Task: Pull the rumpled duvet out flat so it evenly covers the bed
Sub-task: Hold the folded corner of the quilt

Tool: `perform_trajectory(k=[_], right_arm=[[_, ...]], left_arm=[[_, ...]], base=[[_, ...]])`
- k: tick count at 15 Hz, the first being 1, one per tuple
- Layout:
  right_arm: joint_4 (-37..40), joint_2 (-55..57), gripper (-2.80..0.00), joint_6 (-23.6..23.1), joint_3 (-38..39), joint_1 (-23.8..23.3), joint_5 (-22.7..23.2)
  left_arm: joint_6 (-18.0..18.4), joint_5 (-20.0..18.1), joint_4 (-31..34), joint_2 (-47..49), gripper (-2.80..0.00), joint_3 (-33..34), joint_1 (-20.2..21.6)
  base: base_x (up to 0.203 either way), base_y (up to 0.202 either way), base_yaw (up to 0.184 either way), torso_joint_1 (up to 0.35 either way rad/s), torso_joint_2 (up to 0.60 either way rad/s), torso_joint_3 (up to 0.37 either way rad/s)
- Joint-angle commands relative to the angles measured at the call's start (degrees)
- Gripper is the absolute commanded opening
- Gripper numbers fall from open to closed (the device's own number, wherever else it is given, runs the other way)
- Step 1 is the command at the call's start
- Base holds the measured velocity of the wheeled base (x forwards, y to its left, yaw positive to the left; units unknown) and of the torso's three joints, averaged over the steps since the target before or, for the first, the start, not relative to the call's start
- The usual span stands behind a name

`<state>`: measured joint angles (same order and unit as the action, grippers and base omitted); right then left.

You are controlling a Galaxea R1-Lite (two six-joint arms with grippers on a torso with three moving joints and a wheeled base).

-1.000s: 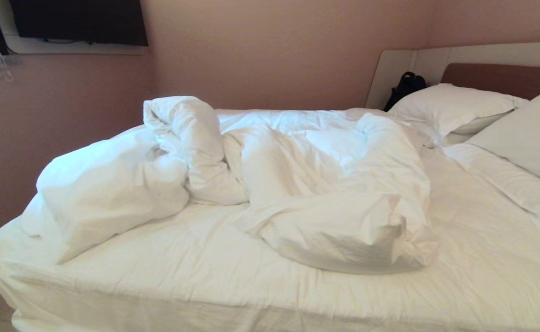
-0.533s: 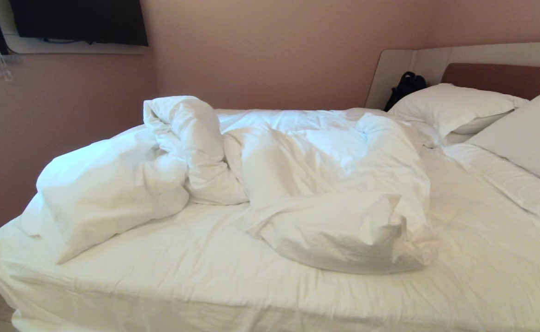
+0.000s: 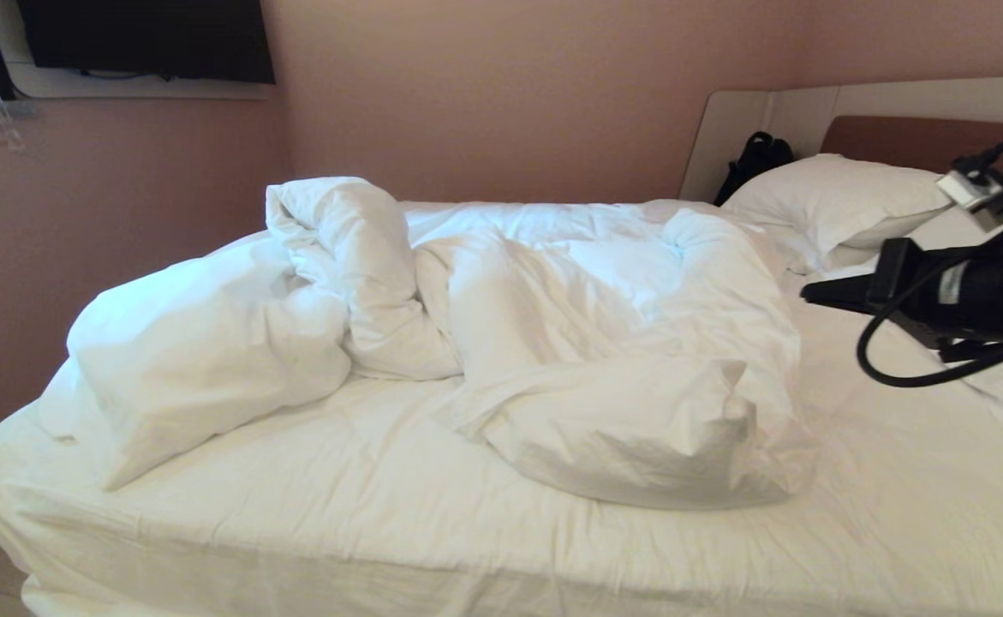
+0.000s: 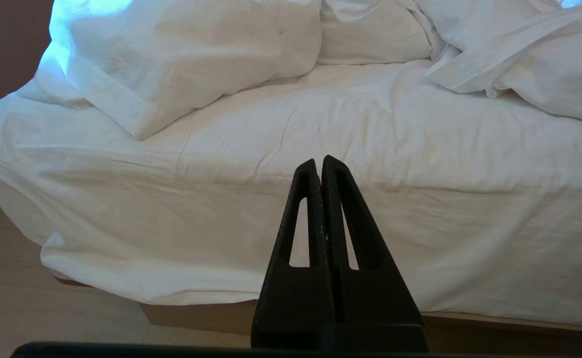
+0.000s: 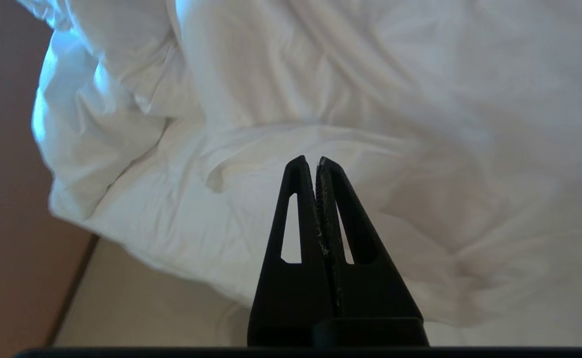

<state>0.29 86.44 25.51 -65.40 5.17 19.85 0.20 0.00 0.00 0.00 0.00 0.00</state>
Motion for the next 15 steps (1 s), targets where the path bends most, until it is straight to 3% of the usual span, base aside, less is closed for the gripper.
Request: perform_trajectory(k=[1,5,6,15], right_arm=[[-0.28,7.78,-2.80,8.23,-1.65,2.71,2.02],[-0.38,12.77,-2.80,8.85,-1.78,3.73,2.21],[-0.38,12.79,0.00,9.13,-1.49,3.70,2.21],[-0.51,9.10,0.00,10.10,4.19,3.00,1.00]], left_arm=[[-0.03,0.00,0.00,0.00,-2.80,0.00,0.00],[0.06,0.00,0.00,0.00,-2.80,0.00,0.00],[0.05,0.00,0.00,0.00,-2.80,0.00,0.00],[-0.03,0.00,0.00,0.00,-2.80,0.00,0.00]], base=[[0.000,0.000,0.000,0.000,0.00,0.000],[0.000,0.000,0.000,0.000,0.00,0.000],[0.000,0.000,0.000,0.000,0.00,0.000],[0.000,0.000,0.000,0.000,0.00,0.000]])
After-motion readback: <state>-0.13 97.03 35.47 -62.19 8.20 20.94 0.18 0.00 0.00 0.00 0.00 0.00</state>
